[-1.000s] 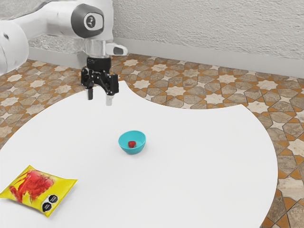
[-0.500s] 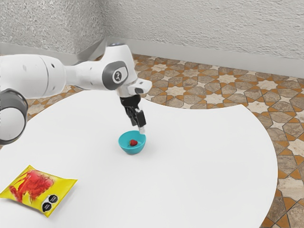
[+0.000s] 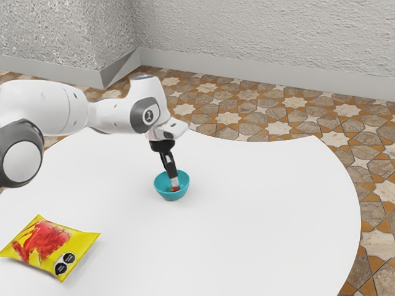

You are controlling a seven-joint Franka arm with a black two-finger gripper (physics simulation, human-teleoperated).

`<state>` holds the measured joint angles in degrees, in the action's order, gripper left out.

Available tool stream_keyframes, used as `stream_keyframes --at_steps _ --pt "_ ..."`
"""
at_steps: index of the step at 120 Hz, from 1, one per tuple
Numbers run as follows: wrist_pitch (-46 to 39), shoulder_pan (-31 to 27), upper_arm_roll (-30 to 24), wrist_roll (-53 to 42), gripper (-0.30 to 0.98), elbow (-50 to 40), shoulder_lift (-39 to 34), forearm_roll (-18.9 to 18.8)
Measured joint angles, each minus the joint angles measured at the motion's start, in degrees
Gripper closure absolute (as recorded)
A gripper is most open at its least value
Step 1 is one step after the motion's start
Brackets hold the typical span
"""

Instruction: Take strawberry from the bowl

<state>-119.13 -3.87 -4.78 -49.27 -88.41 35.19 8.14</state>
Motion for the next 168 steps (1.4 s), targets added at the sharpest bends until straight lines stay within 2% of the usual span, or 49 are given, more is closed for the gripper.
stream_keyframes --at_steps 84,94,102,130,168 --pt "-1.23 -0.01 0.39 -8.22 0.31 0.77 3.43 1.89" --pt "-1.25 0.00 0.39 -8.71 0.43 0.77 3.28 1.96" --pt "-1.25 0.00 0.39 -9.07 0.47 0.76 3.21 1.97" --pt "-1.27 0.01 0.48 -10.05 0.47 0.76 3.39 2.06" --pt "-1.27 0.00 1.00 -10.70 0.55 1.19 3.43 2.31"
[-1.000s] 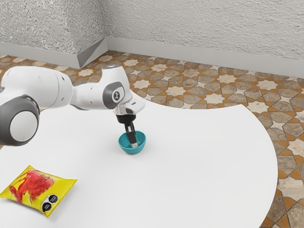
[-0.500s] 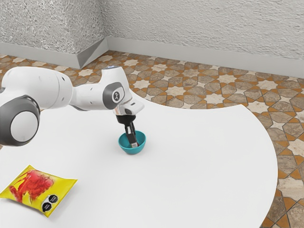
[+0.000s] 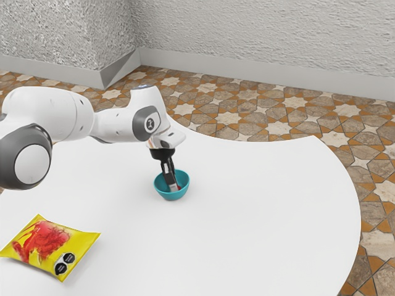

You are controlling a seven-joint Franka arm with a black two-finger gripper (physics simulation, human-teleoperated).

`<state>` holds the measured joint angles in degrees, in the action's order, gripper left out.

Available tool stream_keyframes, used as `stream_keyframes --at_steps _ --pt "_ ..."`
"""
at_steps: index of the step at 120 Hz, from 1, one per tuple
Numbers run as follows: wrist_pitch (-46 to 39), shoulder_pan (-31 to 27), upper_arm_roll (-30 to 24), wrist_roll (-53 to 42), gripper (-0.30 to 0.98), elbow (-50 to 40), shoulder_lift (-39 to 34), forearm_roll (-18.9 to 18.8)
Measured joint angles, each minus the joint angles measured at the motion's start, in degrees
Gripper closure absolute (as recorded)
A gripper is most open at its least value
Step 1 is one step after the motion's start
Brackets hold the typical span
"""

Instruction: Take strawberry from the bowl

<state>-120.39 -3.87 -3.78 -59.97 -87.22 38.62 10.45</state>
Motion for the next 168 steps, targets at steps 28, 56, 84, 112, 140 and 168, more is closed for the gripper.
stream_keyframes --at_steps 28,56,84,112,140,168 --pt "-0.17 0.00 0.00 -0.19 0.57 -0.07 0.20 0.18" --pt "-0.32 0.00 0.14 -0.23 0.61 0.08 0.48 0.37" --pt "-0.30 0.32 0.55 0.17 0.67 -1.11 -5.00 -0.07" --pt "-0.34 9.58 -0.59 2.25 0.69 0.78 -4.81 -0.11" --pt "0.52 10.42 -0.57 4.22 0.42 2.21 -0.97 1.12" --pt "12.60 8.54 3.52 11.91 0.14 -1.76 -27.80 -0.02"
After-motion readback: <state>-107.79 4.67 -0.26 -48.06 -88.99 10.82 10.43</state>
